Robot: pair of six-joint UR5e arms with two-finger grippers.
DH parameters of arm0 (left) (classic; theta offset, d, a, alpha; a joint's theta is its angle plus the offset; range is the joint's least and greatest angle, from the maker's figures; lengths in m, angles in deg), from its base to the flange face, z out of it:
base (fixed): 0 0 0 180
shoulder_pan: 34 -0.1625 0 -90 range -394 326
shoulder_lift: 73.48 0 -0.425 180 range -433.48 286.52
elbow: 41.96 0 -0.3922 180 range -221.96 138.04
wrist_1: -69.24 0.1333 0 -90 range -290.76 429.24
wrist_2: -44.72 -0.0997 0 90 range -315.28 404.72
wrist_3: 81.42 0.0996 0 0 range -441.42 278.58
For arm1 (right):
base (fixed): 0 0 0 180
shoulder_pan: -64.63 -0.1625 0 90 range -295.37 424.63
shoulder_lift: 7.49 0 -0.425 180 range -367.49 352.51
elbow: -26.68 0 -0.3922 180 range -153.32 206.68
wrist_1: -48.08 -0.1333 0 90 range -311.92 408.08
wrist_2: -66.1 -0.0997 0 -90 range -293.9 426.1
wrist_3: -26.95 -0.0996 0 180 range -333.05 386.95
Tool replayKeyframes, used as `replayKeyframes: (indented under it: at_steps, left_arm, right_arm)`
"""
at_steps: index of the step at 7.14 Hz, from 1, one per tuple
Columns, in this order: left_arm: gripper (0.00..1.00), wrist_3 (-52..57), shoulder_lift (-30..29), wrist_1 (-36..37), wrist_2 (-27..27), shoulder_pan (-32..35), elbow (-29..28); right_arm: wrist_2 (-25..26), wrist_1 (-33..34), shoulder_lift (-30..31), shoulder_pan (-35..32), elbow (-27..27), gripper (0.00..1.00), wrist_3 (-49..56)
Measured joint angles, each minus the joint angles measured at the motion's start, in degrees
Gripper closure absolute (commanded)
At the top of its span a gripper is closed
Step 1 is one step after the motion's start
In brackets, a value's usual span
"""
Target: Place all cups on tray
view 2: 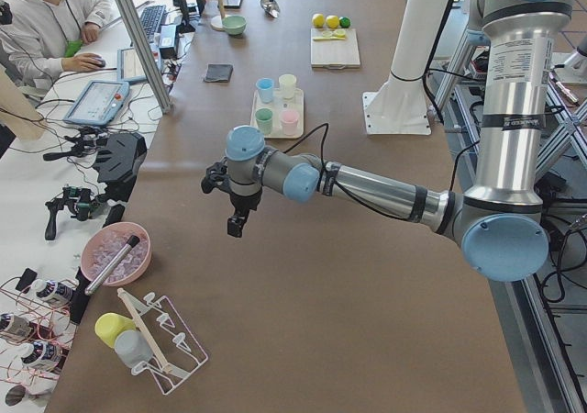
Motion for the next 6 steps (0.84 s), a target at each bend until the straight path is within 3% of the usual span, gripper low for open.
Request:
replayKeyframes:
  at_steps: [2, 6]
  left_arm:
    - [0.02, 3.5, 2.6, -0.1, 0.1, 2.0, -0.5]
    - [0.02, 3.6, 3.2, -0.3, 0.4, 3.1, 0.0]
  right_arm:
    - [0.4, 0.6, 3.6, -3.5, -0.1, 0.0, 6.8]
    - [0.8, 0.4, 6.5, -4.9, -0.2, 0.0, 8.8]
